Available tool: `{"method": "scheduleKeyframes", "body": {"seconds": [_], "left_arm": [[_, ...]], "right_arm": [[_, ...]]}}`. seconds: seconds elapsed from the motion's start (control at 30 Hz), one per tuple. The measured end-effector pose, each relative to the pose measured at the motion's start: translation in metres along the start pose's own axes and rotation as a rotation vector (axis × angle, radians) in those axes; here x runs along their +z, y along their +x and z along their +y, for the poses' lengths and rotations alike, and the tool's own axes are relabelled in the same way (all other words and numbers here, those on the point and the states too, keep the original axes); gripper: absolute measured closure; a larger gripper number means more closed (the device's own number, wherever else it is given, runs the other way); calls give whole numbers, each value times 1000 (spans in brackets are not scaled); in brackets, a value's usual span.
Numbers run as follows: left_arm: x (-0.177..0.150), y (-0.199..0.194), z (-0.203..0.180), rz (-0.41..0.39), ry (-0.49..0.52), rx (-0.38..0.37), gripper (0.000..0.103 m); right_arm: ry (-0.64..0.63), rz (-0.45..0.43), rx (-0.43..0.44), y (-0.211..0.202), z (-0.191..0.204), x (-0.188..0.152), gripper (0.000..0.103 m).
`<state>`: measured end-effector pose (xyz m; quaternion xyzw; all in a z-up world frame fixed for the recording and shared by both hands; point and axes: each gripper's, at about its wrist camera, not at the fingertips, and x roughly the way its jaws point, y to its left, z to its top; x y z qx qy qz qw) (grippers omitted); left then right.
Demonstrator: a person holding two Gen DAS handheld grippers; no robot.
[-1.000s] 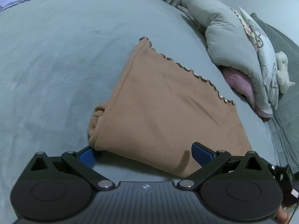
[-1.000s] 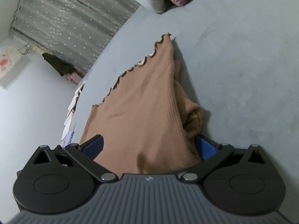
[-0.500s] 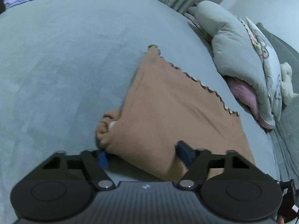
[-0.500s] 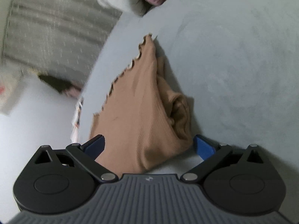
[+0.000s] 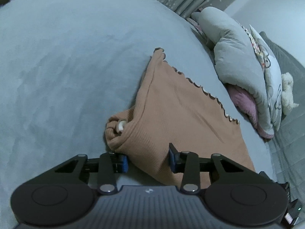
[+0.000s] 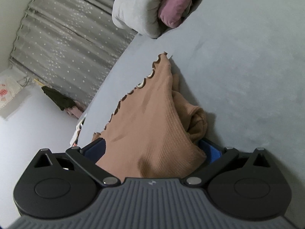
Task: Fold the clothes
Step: 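Grasp the rolled dress bundle with both grippers and lift it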
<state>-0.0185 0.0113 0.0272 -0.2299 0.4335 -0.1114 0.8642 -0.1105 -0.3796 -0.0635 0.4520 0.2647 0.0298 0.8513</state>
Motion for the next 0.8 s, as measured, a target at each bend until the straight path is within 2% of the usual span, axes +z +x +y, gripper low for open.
{"method": "scheduleKeyframes", "body": {"seconds": [0.07, 0.23, 0.27, 0.3, 0.33, 0.37, 0.4, 0.43, 0.67, 0.73, 0.8], "left_arm": [[-1, 1, 0, -7, 2, -3, 49], [-4, 4, -1, -25, 5, -9, 44], [-5, 5, -2, -29, 6, -10, 47], [-5, 5, -2, -33, 7, -11, 56], [-5, 5, -2, -38, 5, -11, 59], [-5, 4, -2, -45, 2, -11, 64], [-5, 3, -2, -51, -1, -10, 68], [-5, 2, -3, -58, -4, -10, 69], [2, -12, -8, -92, -29, -15, 80], [16, -28, -15, -125, -49, -49, 81], [38, -49, -17, -168, -87, -107, 82]], "right_arm": [[-23, -11, -9, 3, 3, -1, 0], [-84, -40, -49, 13, 11, -3, 0], [-87, -45, -54, 15, 11, -2, 0], [-84, -48, -54, 15, 11, -2, 0], [-80, -50, -52, 14, 11, -2, 2], [-75, -49, -45, 14, 10, 0, 9], [-73, -50, -40, 13, 10, 1, 65], [-78, -52, -37, 11, 12, 2, 68], [-114, -69, -15, 1, 28, 10, 70], [-124, -74, -9, -2, 32, 12, 70], [-181, -88, 38, -10, 51, 21, 71]]}}
